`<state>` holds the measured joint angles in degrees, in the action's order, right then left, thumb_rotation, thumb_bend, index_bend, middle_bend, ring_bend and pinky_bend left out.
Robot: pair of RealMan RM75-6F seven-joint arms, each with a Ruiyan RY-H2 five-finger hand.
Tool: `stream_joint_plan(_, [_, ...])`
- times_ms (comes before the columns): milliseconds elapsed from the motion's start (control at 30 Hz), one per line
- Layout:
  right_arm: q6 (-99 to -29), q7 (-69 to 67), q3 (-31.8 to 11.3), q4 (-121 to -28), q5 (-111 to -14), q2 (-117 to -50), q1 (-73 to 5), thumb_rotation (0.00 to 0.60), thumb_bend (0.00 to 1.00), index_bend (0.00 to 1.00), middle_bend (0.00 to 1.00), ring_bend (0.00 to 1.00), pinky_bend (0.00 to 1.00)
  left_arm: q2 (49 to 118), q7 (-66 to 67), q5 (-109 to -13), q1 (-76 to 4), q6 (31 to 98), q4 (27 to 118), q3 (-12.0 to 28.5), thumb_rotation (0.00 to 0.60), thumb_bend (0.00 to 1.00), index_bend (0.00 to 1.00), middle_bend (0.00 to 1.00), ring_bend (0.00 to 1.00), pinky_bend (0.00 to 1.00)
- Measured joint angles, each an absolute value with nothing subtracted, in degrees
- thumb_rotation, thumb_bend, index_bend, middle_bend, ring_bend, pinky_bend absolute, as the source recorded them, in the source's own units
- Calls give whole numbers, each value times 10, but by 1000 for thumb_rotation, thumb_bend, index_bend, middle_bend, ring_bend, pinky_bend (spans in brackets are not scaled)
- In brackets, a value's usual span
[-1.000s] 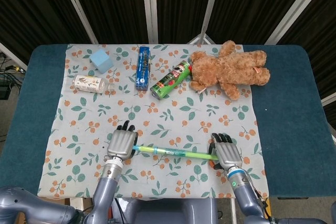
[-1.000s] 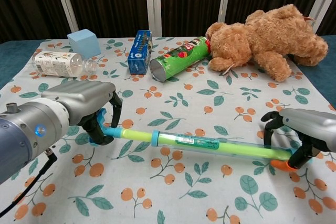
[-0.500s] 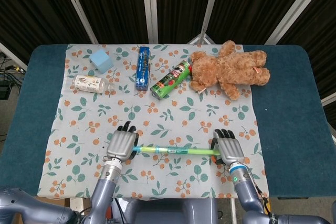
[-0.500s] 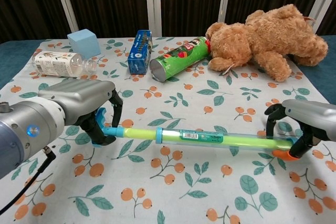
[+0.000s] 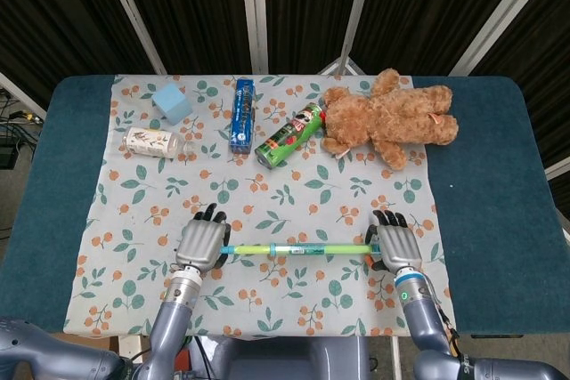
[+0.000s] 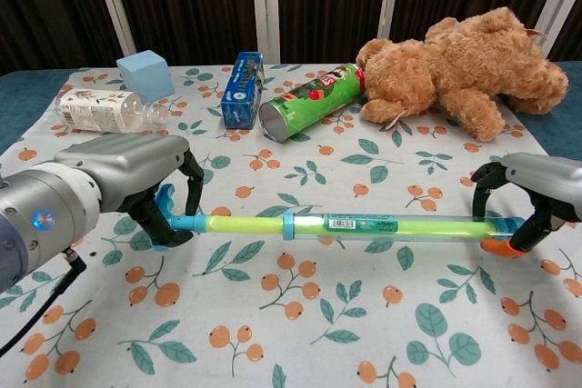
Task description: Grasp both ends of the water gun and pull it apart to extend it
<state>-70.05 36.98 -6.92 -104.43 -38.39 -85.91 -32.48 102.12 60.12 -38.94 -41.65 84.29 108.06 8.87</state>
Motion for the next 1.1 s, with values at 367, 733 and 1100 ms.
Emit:
stream_joint_plan(367, [-708, 372, -70, -1032, -378, -851, -325, 600, 388, 763, 128, 0, 0, 990, 588, -391, -409, 837, 1090, 89, 600, 456, 691, 224, 81, 222])
stream_joint_plan(733, [-710, 370, -76, -1019, -364, -830, -321, 600, 388, 764, 128, 0, 0, 948, 568, -391, -399, 826, 1100, 84, 600, 457, 691, 224, 81, 221])
stream_joint_plan(1100, [-703, 357, -80, -1011, -355, -810, -314, 600, 389, 764, 128, 0, 0, 909, 549, -392, -391, 815, 1107, 77, 600, 457, 691, 225, 81, 221])
